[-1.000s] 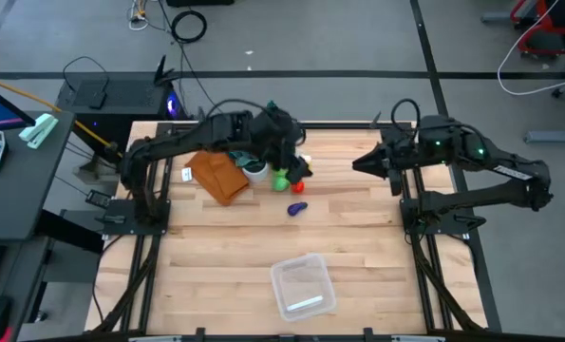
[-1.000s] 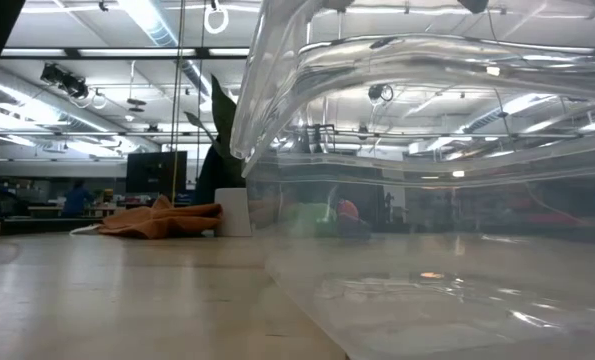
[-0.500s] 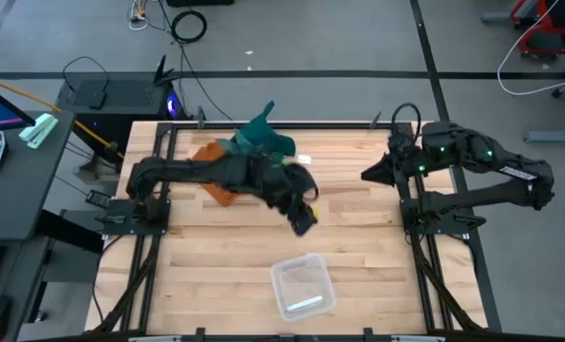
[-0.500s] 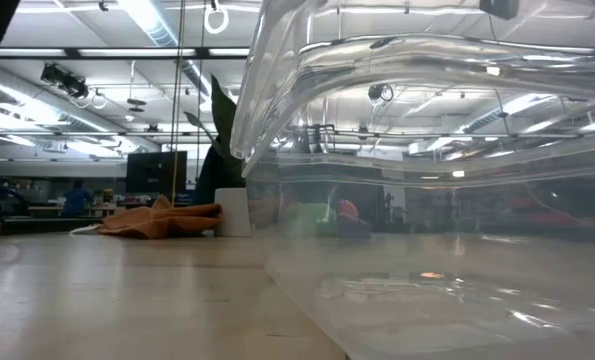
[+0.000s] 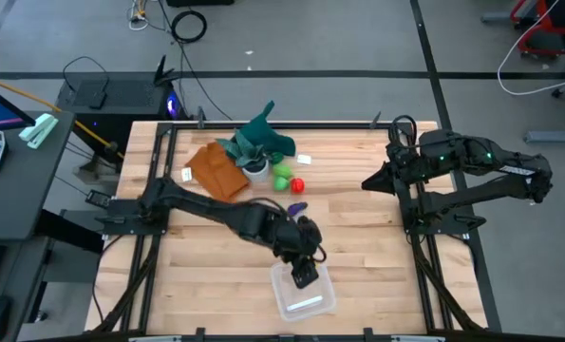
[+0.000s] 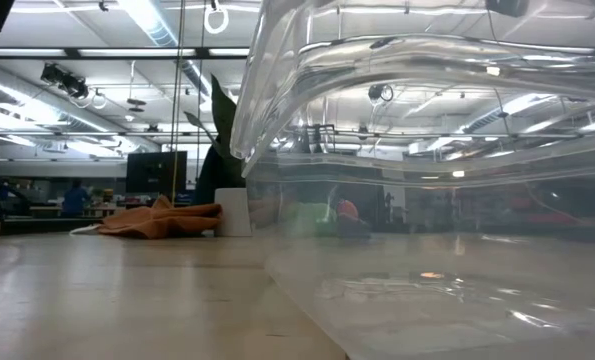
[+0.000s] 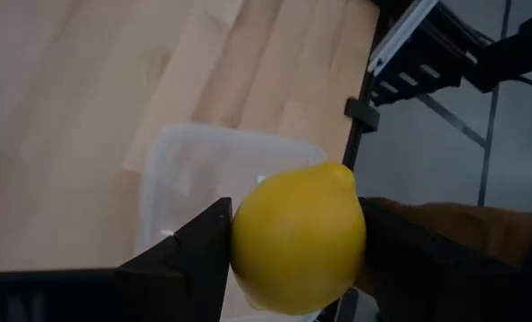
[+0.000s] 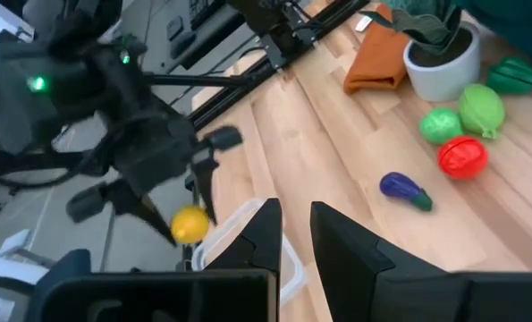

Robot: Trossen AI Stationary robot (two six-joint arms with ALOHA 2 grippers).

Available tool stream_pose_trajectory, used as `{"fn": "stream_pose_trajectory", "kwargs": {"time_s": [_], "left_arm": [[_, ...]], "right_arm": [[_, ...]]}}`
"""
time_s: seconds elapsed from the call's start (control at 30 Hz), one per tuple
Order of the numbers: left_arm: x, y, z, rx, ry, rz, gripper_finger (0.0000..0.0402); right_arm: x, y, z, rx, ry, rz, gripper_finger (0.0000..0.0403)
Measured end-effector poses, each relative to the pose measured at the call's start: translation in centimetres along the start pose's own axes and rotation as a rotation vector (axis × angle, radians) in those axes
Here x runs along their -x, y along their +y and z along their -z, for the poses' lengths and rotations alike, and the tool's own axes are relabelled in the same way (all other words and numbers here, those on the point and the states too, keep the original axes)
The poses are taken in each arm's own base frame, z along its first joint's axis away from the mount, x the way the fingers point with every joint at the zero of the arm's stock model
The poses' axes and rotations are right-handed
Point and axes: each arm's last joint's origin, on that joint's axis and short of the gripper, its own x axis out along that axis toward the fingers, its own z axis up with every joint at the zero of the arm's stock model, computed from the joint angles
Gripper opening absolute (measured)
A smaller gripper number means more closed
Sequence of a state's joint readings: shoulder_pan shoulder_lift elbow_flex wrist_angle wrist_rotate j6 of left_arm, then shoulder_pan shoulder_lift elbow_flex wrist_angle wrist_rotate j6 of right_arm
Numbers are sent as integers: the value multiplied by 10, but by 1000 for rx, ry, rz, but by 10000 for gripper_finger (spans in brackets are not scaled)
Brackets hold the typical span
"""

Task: Pick and placing Produce into tupperware
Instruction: Put the lemon into the transparent bin

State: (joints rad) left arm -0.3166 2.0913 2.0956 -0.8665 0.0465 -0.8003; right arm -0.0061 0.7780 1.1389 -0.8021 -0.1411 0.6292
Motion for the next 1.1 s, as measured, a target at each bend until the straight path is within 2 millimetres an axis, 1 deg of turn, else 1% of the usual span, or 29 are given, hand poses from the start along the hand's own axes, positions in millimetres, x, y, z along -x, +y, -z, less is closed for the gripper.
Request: {"fn": "stream_pose_trajectory", "kwargs": {"time_s": [0.13, 0.27, 0.43, 0.57, 0.7, 0.87, 0.97, 1.1], "left_arm": [[-17, -7, 12, 39, 29, -6, 224], [-35, -12, 22, 94, 49, -8, 218], [-57, -14, 31, 199, 63, -10, 219], [-70, -16, 36, 285, 65, -7, 223], [-79, -12, 39, 337, 74, -37, 216], [-82, -6, 42, 388, 68, -108, 220], [-86, 0, 47, 411, 97, -172, 219], [-95, 3, 53, 440, 116, -200, 216]], "right_arm": [[-1, 0, 2, 5, 19, 10, 30], [-2, -2, 5, 1, 49, 34, 30], [-1, -5, 10, 7, 102, 72, 30], [-1, -8, 13, 20, 135, 95, 30], [-1, -8, 13, 51, 140, 95, 30], [-1, -8, 14, 79, 145, 95, 30], [-1, -8, 14, 89, 147, 96, 30], [-1, -8, 14, 92, 149, 97, 30]]}}
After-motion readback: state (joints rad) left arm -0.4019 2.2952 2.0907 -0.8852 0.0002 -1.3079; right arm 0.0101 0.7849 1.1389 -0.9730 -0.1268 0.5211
